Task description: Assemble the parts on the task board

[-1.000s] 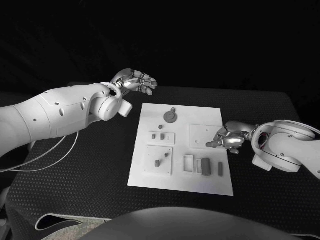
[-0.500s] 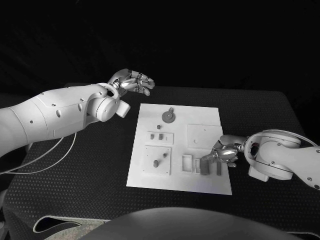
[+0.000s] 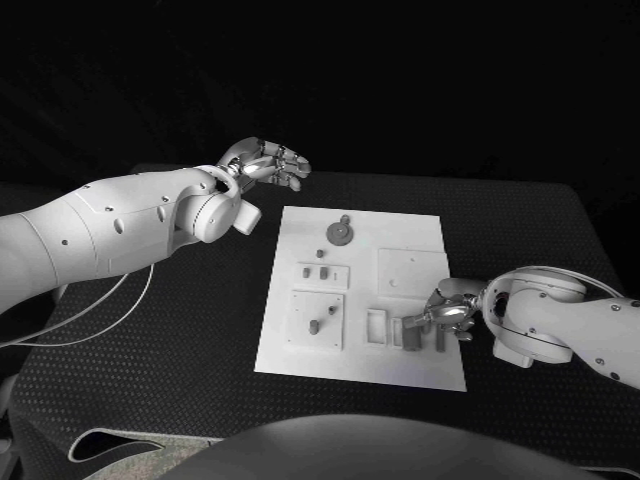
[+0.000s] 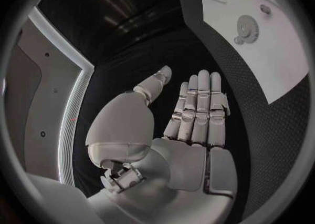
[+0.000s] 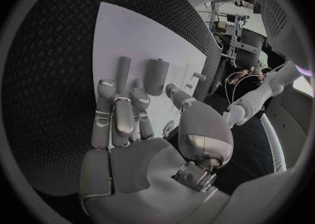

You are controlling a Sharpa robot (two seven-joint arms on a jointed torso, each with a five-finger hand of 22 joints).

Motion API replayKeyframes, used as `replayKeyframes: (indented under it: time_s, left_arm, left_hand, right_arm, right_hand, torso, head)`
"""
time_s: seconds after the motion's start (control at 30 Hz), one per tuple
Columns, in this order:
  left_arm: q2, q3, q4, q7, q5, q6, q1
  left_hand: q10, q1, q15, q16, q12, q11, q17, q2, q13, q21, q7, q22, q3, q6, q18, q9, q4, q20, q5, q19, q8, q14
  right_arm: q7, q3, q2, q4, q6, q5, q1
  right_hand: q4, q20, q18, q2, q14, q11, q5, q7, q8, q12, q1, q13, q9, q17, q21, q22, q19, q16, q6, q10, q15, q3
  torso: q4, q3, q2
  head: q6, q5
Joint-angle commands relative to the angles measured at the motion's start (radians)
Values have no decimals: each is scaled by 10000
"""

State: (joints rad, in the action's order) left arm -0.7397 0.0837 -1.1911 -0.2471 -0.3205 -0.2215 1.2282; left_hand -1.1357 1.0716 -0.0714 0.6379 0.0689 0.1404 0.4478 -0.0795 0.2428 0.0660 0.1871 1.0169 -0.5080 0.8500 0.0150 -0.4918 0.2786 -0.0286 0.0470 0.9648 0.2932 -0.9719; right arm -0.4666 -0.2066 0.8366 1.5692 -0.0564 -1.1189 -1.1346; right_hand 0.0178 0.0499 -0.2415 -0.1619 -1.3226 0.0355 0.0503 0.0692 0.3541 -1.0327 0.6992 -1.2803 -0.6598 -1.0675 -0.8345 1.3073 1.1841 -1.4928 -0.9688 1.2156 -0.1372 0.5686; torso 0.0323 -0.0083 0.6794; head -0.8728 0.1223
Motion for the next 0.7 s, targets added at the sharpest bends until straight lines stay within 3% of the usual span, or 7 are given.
replayKeyframes:
  time_s: [0.03, 0.47, 0.53, 0.7]
  left_arm:
    - [5, -9, -27, -90, 57, 123, 12]
    - [-14, -9, -46, -84, 58, 120, 13]
    - [-13, -9, -46, -84, 58, 122, 13]
    - [-17, -9, -47, -85, 58, 117, 13]
  left_hand:
    - [45, -79, -13, -35, 1, -20, 11, 36, -17, 18, -7, -12, 52, -94, 3, 17, -12, 29, 42, -30, 33, -43]
    - [48, -92, -13, -47, 0, -19, 24, 31, -20, 18, -4, -19, 58, -102, 3, 22, -15, 30, 42, -32, 31, -44]
    - [48, -93, -13, -48, 0, -19, 25, 31, -20, 18, -4, -19, 58, -102, 3, 22, -16, 30, 42, -31, 31, -44]
    - [48, -96, -13, -52, 0, -18, 29, 31, -20, 18, -3, -21, 59, -105, 3, 23, -17, 29, 42, -31, 31, -45]
  right_arm:
    - [-188, -19, -63, 22, -428, -76, 35]
    - [-265, -69, -248, -12, -496, -31, 65]
    - [-269, -80, -274, -12, -514, -31, 75]
    - [-273, -155, -416, -39, -531, -31, 126]
  right_hand:
    - [-32, 9, -203, -5, -33, -42, 4, 112, -42, -31, -89, -6, -11, 21, -38, 243, -38, -20, -126, -5, 4, 14]
    - [83, 13, -203, -25, -24, -55, 5, 124, -79, -63, -78, -39, -30, -23, -95, 246, -94, -19, -135, -7, 19, 58]
    - [245, 16, -203, 44, -21, -58, 6, 126, -92, -71, 13, -50, -43, -39, -131, 248, -113, -21, -143, -9, 22, 75]
    - [1344, -25, -203, 560, -34, -75, 4, 140, -177, -91, 204, -82, -109, -131, -292, 230, -214, -13, -197, -8, 43, -34]
  torso:
    - [22, 6, -6]
    - [18, -1, -10]
    - [19, -3, -10]
    - [16, 5, -7]
  head:
    - [2, 36]
    - [2, 51]
    - [2, 57]
    - [2, 64]
